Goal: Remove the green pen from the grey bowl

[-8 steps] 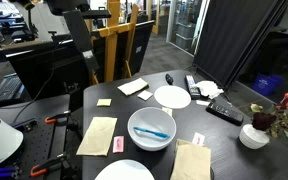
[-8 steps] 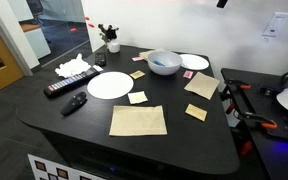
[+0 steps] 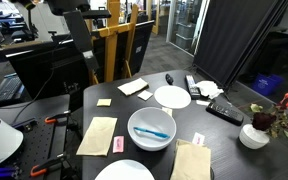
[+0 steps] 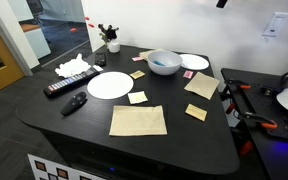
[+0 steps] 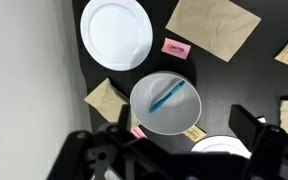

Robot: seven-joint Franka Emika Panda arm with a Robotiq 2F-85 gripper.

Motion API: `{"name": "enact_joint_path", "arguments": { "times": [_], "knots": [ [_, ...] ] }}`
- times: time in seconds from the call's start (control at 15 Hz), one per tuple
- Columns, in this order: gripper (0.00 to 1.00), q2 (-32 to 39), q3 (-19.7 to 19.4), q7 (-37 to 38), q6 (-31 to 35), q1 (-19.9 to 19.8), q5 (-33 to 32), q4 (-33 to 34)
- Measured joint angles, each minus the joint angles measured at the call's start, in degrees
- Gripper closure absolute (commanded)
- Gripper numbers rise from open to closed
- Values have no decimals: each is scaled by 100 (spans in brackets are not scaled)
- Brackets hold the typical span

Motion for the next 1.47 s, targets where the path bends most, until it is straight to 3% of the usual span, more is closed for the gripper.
{"name": "enact_joint_path", "arguments": {
  "times": [0.53,0.93,1.47],
  "knots": [
    [0,755,2,1767,123,-94,365,559],
    [0,1751,2,2845,1146,-369,431,871],
    [0,3103,-42,3564,2216,-523,431,1224]
  ]
}}
